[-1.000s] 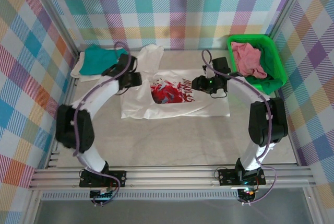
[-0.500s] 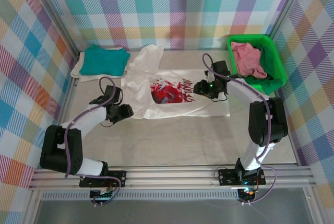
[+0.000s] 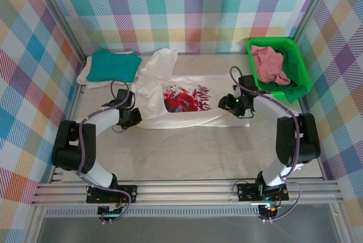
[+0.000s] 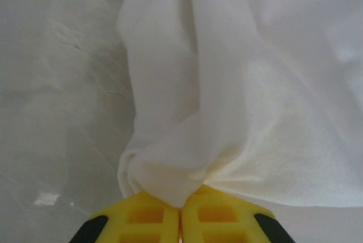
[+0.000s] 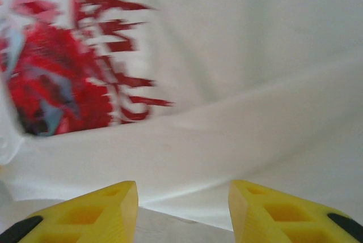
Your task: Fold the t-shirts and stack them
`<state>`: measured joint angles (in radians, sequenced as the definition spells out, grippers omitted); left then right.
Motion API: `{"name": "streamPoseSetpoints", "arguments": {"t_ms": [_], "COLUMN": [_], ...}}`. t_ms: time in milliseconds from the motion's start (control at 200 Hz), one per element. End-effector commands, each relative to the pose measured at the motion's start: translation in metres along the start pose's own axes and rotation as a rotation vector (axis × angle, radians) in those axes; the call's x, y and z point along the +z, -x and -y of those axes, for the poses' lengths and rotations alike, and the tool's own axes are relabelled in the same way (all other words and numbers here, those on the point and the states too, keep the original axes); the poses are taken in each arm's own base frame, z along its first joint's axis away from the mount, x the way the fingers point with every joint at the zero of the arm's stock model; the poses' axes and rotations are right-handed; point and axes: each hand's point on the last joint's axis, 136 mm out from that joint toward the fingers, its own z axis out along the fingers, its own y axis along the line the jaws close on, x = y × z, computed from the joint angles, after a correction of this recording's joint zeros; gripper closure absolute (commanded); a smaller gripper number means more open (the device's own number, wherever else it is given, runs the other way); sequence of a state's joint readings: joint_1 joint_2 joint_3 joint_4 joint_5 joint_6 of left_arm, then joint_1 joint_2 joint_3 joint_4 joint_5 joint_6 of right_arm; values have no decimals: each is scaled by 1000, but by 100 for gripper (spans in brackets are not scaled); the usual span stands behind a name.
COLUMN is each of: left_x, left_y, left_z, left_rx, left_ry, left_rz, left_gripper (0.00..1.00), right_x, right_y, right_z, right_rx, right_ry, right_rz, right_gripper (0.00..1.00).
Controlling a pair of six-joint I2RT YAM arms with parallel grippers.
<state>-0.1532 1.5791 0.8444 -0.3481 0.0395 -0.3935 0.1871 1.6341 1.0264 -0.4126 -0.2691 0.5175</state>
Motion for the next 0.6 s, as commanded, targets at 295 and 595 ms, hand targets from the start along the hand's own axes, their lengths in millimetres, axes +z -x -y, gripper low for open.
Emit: {"name": "streamPoseSetpoints", "arguments": {"t_ms": [295,595], "left_x": [-23,-3], "left_y": [-14,-46], "left_z": [-32,-38], "left_rx": [-25,-106], "left_ry": [111,72], "left_rz": [-79,-158], "left_gripper": [100,100], "right_x": [28,22], "right_y": [0,-25], "right_z": [57,85], "right_rx": [204,317], "right_ry": [-113,-136], "right_rz": [-41,-51], "right_gripper": [51,50]}}
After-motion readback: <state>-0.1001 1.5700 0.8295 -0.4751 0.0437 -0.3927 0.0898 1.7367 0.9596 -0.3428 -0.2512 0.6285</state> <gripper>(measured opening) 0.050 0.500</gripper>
